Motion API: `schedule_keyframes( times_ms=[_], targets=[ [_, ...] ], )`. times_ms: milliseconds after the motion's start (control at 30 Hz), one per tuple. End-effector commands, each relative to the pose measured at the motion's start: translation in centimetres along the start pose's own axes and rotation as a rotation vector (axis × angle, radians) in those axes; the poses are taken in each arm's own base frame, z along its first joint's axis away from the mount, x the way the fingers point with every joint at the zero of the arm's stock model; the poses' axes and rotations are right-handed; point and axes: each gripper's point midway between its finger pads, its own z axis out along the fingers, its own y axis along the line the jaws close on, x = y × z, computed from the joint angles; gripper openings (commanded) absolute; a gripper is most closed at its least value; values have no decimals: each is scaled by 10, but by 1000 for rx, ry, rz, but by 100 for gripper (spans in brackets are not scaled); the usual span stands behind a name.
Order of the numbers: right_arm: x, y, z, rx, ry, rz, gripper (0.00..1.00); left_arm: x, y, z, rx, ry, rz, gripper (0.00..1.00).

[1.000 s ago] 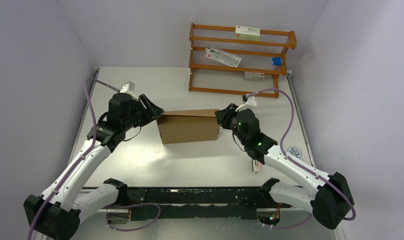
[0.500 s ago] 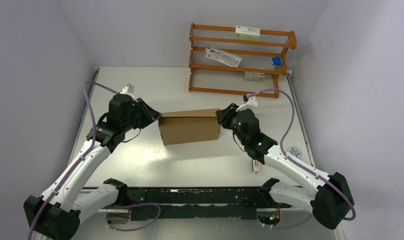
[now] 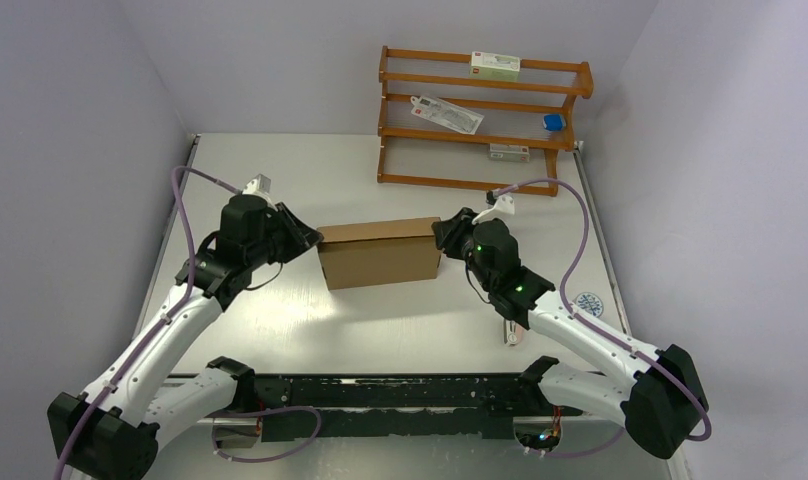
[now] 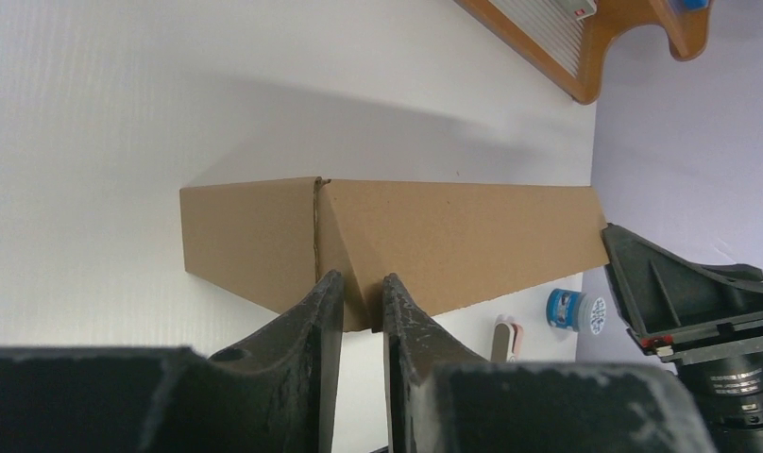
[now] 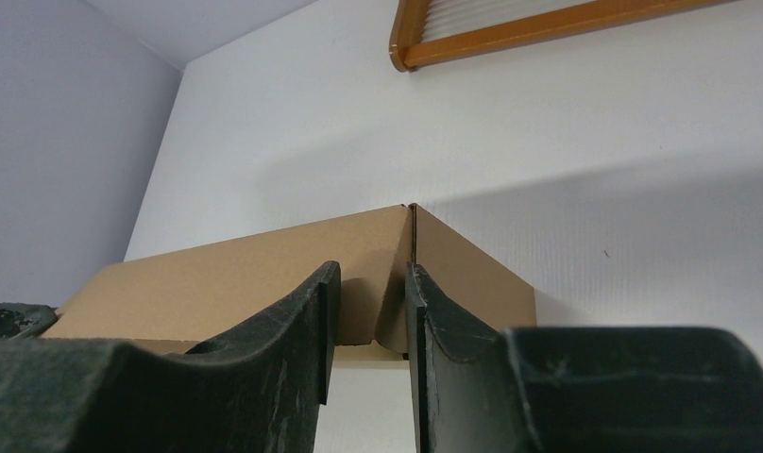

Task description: Fold the paper box

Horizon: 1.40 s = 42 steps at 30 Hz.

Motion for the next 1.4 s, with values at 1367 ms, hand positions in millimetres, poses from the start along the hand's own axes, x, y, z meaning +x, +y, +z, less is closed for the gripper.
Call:
schedule_keyframes(
  times_ms=[1367],
  targets=[
    [115, -98, -15, 27, 394, 31, 35, 86, 133, 36, -268, 164, 71, 21]
  ],
)
